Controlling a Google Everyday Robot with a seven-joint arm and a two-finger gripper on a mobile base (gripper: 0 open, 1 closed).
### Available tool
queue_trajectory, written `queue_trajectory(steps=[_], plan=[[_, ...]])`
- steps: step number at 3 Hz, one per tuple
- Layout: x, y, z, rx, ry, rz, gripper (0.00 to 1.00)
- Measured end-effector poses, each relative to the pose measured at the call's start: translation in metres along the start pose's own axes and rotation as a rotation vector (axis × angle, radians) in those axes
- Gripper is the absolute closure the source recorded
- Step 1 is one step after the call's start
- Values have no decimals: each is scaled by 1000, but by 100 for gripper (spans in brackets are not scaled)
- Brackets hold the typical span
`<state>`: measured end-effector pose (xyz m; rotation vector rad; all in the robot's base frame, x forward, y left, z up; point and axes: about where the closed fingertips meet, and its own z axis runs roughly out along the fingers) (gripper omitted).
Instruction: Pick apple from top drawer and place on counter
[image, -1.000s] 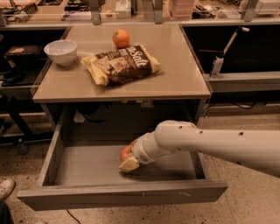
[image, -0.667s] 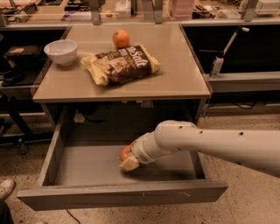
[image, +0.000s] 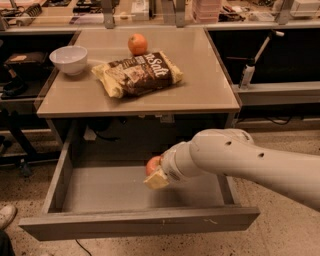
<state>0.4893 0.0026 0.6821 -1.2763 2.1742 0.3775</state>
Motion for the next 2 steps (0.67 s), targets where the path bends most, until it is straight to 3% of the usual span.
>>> queue_trajectory(steps=[1, 2], plan=[[-6, -3, -22, 34, -3, 3, 100], [-23, -35, -56, 106, 16, -11, 100]])
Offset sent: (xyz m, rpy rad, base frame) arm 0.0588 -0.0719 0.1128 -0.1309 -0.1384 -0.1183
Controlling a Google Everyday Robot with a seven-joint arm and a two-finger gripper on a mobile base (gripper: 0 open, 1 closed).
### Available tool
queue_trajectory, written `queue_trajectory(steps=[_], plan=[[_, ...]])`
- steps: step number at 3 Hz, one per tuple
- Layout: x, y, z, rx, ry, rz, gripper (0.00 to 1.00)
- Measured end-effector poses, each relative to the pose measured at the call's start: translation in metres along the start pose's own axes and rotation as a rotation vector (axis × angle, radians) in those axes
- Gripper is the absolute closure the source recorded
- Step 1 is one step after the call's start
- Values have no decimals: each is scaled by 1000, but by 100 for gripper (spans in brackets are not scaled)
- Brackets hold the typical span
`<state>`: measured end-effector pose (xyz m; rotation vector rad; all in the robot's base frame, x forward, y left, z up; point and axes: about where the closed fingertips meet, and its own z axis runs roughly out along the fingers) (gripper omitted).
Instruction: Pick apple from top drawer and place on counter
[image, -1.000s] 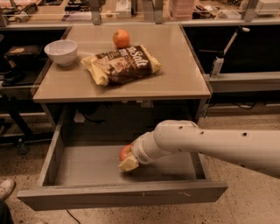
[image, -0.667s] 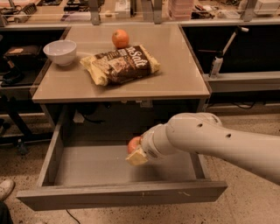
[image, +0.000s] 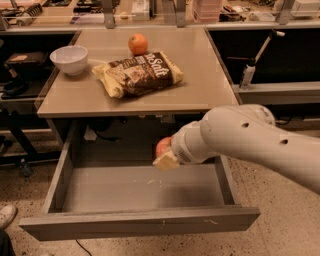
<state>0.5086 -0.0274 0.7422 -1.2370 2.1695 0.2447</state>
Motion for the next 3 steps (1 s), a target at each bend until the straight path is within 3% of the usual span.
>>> queue_trajectory(steps=[2, 3], plan=[[-24, -89, -73, 159, 64, -20, 100], [-34, -123, -93, 197, 85, -28, 100]])
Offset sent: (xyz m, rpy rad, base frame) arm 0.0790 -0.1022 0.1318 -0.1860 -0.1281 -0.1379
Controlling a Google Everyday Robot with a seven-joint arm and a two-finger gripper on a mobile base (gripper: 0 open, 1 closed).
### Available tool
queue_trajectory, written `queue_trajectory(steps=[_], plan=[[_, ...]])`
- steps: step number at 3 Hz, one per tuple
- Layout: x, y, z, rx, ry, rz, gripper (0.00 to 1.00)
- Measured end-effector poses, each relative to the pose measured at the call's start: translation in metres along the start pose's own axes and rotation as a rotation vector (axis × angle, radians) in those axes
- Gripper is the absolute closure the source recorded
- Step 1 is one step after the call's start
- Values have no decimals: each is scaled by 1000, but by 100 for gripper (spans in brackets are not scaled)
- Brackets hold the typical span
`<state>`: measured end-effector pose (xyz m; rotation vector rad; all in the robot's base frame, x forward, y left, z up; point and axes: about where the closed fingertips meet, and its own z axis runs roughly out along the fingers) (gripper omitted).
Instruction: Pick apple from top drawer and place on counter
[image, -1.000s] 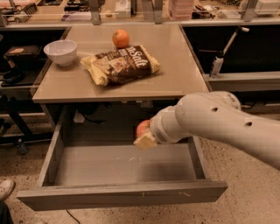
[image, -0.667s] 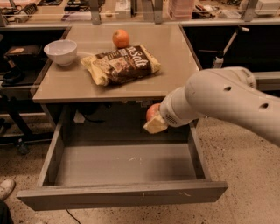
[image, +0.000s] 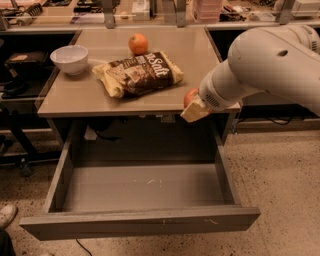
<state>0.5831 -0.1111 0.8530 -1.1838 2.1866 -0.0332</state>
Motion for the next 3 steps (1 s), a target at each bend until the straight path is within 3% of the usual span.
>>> queue_trajectory(steps=[2, 3], plan=[[-17, -61, 16, -12, -7, 2, 100], [-19, -81, 29, -23, -11, 9, 100]])
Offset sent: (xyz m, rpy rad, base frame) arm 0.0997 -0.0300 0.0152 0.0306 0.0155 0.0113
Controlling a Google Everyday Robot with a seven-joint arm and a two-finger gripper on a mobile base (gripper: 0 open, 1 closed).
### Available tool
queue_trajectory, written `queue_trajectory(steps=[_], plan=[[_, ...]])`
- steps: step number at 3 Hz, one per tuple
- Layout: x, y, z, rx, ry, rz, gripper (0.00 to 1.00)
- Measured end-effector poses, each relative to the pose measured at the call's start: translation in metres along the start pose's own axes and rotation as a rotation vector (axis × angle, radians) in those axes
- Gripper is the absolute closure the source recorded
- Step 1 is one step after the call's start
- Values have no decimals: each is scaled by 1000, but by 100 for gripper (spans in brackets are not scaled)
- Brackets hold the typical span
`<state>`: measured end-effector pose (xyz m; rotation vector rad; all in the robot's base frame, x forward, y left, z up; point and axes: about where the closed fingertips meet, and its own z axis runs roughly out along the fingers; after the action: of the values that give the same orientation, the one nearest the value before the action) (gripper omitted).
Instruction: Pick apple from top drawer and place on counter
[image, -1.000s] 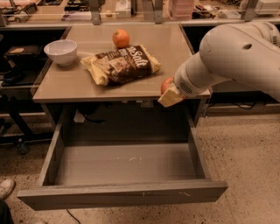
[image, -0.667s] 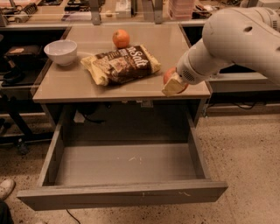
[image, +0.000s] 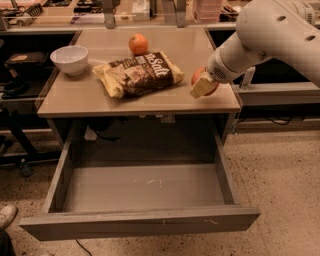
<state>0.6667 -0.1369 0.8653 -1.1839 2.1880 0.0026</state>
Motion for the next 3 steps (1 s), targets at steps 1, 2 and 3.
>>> queue_trajectory(steps=[1, 2, 3], plan=[[5, -9, 13, -14, 0, 12, 100], [15, -11, 27, -33, -3, 29, 100], [23, -15, 42, -55, -10, 44, 100]])
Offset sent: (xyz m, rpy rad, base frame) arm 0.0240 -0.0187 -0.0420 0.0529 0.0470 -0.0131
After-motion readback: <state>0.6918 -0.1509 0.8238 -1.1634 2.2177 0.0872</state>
